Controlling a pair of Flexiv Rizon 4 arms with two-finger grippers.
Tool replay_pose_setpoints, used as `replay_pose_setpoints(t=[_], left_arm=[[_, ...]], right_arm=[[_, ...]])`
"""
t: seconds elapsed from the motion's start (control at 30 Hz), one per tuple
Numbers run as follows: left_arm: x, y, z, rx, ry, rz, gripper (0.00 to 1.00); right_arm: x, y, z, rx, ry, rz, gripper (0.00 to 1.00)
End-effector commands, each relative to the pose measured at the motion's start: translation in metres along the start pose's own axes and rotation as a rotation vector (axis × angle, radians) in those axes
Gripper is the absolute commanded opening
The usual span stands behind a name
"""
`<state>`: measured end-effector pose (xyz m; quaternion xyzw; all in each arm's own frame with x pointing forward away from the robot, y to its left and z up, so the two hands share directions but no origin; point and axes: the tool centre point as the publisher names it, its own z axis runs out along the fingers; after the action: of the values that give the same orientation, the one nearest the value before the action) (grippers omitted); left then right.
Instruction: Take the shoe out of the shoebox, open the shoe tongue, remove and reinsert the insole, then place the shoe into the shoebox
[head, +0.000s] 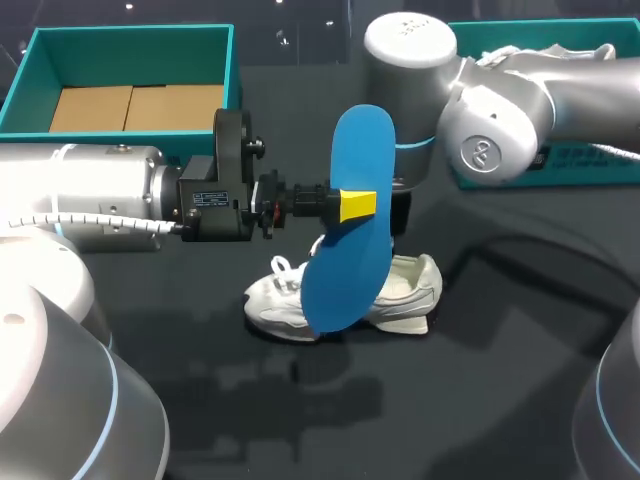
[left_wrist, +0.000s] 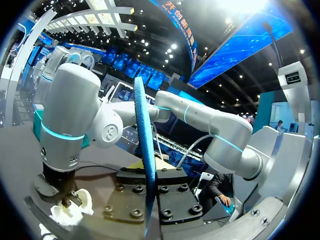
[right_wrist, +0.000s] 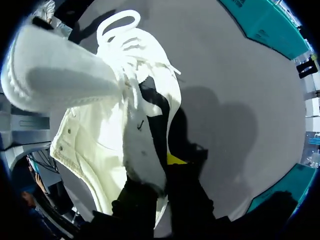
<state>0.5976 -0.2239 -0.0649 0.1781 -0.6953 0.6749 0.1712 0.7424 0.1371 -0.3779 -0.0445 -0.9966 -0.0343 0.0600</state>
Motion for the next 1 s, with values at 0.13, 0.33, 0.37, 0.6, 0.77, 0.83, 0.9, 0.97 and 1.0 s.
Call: replay_pose_setpoints(t=[0.13,0.33,0.37,0.6,0.77,0.83,0.9,0.97,1.0], left_arm=[[0.0,0.001,0.002,0.003,-0.001,0.001,0.0],[0.0,0.001,0.002,0.003,-0.001,0.001,0.0],[0.0,0.001,0.002,0.003,-0.001,0.001,0.0],[0.0,0.001,0.002,0.003,-0.001,0.001,0.0],[0.0,0.001,0.002,0.003,-0.001,0.001,0.0],[0.0,0.001,0.002,0.003,-0.001,0.001,0.0],[0.0,0.001,0.002,0.003,-0.001,0.001,0.0],[0.0,0.001,0.002,0.003,-0.001,0.001,0.0],[0.0,0.001,0.002,0.003,-0.001,0.001,0.0]], right_arm=[[0.012,-0.012,-0.018,-0.052,0.005,0.116,0.0],[0.02,-0.006,-0.029,-0.081,0.013,0.297,0.0],[0.022,-0.006,-0.031,-0.067,0.002,0.311,0.0],[0.022,-0.006,-0.031,-0.067,0.002,0.311,0.0],[0.022,-0.006,-0.031,-0.067,0.002,0.311,0.0],[0.023,-0.007,-0.03,-0.091,0.005,0.382,0.0],[0.024,-0.009,-0.028,-0.105,0.014,0.532,0.0],[0.027,-0.01,-0.027,-0.089,0.009,0.659,0.0],[0.027,-0.01,-0.026,-0.097,0.011,0.679,0.0]])
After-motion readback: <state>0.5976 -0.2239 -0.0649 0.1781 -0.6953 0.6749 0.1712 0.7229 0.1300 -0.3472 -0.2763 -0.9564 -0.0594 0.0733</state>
